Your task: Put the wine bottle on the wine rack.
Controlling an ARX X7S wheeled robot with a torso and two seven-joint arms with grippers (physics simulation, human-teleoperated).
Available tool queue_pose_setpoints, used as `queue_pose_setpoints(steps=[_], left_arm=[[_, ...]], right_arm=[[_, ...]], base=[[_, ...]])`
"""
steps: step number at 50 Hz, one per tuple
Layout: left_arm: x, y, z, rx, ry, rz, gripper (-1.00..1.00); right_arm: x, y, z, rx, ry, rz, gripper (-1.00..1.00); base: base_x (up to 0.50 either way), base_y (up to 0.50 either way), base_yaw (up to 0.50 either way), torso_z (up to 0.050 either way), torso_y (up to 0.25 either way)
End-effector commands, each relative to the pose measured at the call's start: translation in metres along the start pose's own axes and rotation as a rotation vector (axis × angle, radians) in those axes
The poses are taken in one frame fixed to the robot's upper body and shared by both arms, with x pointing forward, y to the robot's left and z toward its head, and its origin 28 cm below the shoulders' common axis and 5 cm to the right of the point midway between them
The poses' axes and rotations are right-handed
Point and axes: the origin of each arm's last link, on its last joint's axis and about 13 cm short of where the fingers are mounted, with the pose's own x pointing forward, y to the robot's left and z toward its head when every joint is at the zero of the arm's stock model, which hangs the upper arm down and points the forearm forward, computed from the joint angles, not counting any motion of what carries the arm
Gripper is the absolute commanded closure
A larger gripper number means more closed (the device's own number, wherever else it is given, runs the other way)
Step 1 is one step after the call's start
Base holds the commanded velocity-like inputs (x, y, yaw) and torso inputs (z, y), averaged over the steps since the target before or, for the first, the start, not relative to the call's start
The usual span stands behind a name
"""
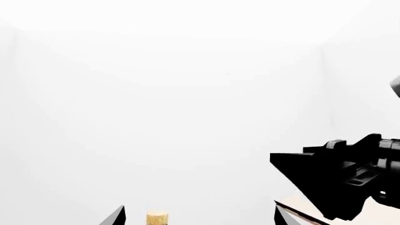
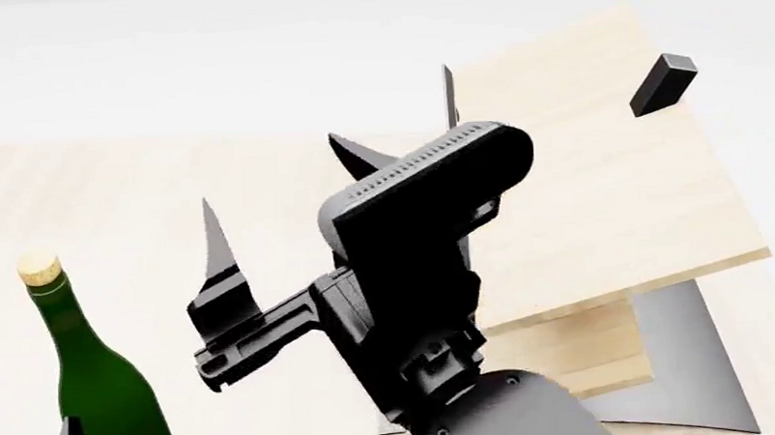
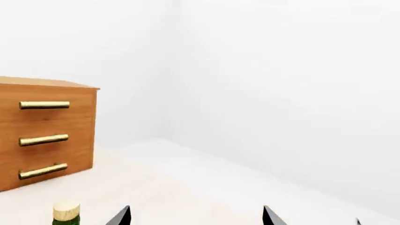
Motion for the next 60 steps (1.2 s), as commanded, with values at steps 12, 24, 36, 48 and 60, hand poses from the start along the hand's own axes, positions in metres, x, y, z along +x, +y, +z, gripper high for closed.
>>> queue_pose_setpoints(steps=[12,24,36,48,60], left_arm=[[-0.001,-0.002,0.000,0.000,0.000,-0.009,-1.00],[-0.001,-0.002,-0.001,0.000,0.001,-0.009,-1.00],[-0.001,-0.002,-0.001,0.000,0.001,-0.007,-1.00],[-0.001,-0.002,-0.001,0.001,0.003,-0.008,-1.00],[-0.002,-0.002,-0.003,0.000,0.007,-0.011,-1.00]], right_arm=[[0.010,-0.001,0.031,0.244,0.257,0.565,-1.00],[0.040,-0.014,0.024,0.241,0.319,0.559,-1.00],[0.061,-0.024,0.012,0.210,0.370,0.607,-1.00],[0.074,-0.026,0.004,0.223,0.399,0.621,-1.00],[0.079,-0.021,0.001,0.251,0.392,0.617,-1.00]], base=[[0.00,0.00,0.00,0.000,0.000],[0.00,0.00,0.00,0.000,0.000],[0.00,0.00,0.00,0.000,0.000],[0.00,0.00,0.00,0.000,0.000],[0.00,0.00,0.00,0.000,0.000]])
